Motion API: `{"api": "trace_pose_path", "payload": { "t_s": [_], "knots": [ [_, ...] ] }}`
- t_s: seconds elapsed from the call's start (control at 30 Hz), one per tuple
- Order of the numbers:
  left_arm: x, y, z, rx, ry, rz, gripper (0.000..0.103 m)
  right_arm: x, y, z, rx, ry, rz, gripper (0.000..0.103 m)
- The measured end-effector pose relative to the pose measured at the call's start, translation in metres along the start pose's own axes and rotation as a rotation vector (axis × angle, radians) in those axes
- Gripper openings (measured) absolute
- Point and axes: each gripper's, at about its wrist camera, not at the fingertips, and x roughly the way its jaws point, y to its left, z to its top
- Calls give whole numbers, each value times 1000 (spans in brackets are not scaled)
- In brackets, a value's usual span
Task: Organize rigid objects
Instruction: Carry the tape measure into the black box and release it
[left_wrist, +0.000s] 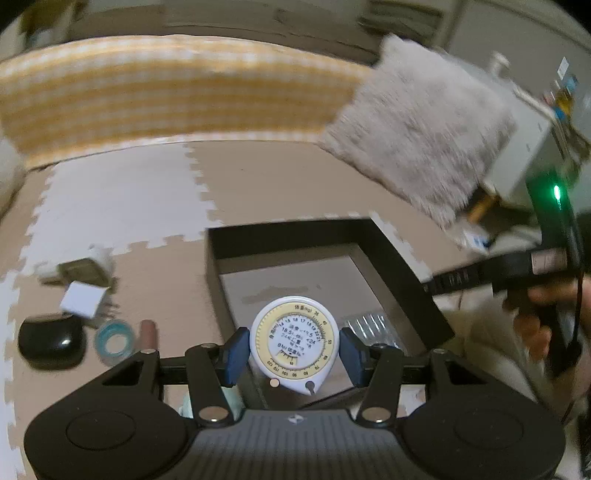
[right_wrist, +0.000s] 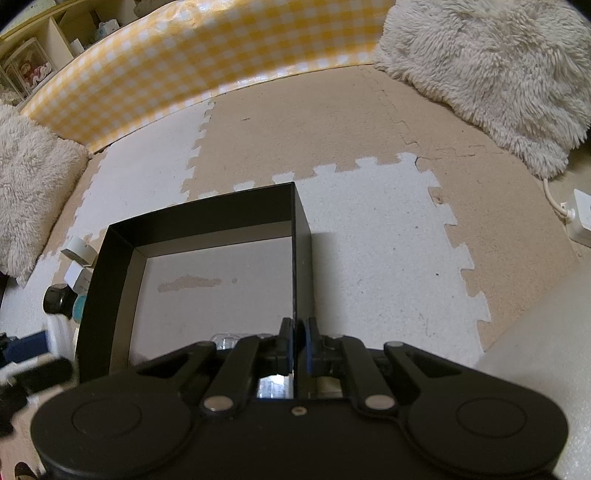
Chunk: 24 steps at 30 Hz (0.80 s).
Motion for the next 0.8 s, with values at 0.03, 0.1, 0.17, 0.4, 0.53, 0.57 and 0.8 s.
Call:
{"api": "trace_pose_path", "payload": {
  "t_s": [0.03, 0.1, 0.17, 0.4, 0.53, 0.57, 0.8],
  "knots": [
    [4, -3, -1, 30, 9, 7, 53, 0, 0, 0, 1, 0, 0, 7],
    [9, -8, -3, 80, 22, 24, 53, 0, 0, 0, 1, 0, 0, 7],
    [11, -11, -5, 116, 26, 33, 53, 0, 0, 0, 1, 0, 1, 7],
    [11, -9, -4, 136, 35, 51, 62, -1, 0, -1, -1, 0, -1, 7],
    [7, -9, -5, 136, 47, 43, 67, -1, 1, -1, -2, 1, 0, 7],
    [7, -10, -5, 135, 50, 40, 67, -1, 1, -1, -2, 1, -1, 7],
    [4, -12, -6, 129, 63, 27, 73, -1, 1, -1, -2, 1, -1, 7]
  ]
}}
